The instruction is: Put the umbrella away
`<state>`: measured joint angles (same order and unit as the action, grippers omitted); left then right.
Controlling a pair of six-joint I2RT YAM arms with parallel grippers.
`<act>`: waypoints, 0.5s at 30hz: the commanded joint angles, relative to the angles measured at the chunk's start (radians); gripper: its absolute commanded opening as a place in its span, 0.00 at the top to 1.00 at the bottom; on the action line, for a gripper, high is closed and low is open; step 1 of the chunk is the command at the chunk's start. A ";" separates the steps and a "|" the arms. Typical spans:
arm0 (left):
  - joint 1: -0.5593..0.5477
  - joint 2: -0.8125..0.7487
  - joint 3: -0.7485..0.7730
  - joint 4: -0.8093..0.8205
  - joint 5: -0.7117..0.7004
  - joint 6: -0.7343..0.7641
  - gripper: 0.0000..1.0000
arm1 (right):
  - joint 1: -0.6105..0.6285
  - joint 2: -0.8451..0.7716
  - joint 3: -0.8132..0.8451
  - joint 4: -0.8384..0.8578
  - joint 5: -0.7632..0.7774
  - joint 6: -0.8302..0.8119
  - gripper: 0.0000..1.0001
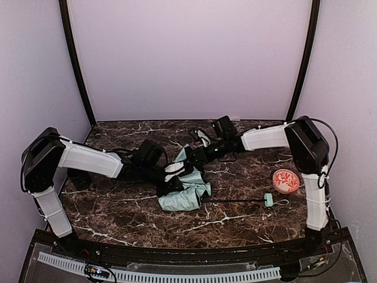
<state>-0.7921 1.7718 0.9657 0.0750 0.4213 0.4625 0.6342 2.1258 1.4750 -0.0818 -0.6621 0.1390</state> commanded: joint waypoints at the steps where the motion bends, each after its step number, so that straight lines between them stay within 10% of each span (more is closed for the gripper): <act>1: 0.001 -0.058 0.001 -0.053 -0.020 0.016 1.00 | 0.076 0.082 -0.004 -0.018 -0.040 0.018 0.54; 5: 0.001 -0.096 0.047 -0.041 0.010 0.016 1.00 | 0.085 0.145 0.032 -0.055 -0.068 0.007 0.80; 15: 0.019 0.077 0.151 -0.067 -0.132 0.005 1.00 | 0.088 0.165 0.041 -0.147 -0.120 -0.077 0.88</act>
<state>-0.7918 1.7569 1.0668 0.0284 0.3779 0.4671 0.7063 2.2799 1.5230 -0.1383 -0.7437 0.1089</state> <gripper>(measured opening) 0.009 0.122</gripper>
